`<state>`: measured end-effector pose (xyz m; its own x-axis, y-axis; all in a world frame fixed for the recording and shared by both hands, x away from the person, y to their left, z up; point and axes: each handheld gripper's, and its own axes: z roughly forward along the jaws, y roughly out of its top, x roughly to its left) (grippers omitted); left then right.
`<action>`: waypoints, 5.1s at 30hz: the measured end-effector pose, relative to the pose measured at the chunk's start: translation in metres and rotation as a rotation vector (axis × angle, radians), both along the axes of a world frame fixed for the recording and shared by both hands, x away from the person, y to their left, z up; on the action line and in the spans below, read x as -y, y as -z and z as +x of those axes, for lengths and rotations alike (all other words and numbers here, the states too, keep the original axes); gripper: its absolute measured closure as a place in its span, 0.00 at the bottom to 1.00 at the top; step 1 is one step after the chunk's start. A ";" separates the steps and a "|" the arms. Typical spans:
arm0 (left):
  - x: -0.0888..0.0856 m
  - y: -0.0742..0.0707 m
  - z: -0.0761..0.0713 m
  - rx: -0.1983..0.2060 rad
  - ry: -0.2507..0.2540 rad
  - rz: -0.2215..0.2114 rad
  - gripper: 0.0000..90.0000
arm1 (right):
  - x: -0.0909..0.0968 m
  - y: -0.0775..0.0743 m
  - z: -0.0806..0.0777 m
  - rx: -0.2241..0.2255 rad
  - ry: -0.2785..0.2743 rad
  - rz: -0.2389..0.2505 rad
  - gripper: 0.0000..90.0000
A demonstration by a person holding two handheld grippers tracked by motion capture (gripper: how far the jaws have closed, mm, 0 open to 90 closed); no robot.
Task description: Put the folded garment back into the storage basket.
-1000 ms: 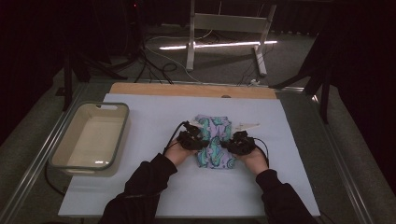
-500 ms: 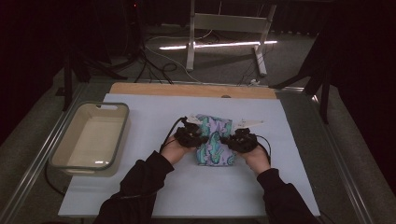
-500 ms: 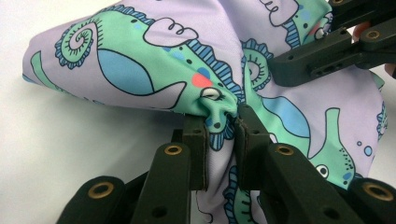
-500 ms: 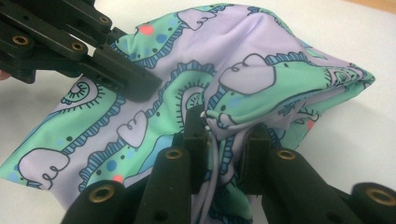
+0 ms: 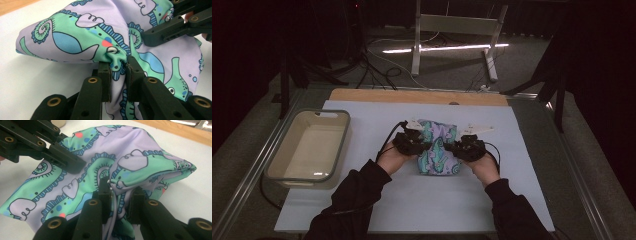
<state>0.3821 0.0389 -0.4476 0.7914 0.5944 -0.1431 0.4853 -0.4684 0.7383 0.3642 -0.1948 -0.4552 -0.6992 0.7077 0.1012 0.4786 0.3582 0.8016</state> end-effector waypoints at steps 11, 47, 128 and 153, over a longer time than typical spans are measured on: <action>-0.011 -0.019 -0.005 0.033 0.000 0.005 0.87 | -0.010 -0.014 -0.002 0.024 -0.016 0.010 0.86; -0.068 -0.047 -0.018 0.096 -0.070 0.016 0.87 | -0.064 -0.036 0.004 0.070 -0.088 0.030 0.86; -0.300 -0.094 -0.071 0.168 -0.352 0.053 0.87 | -0.310 -0.078 0.000 0.164 -0.356 0.049 0.86; -0.346 -0.063 -0.059 0.123 -0.368 0.115 0.86 | -0.368 -0.042 -0.001 0.157 -0.302 0.030 0.86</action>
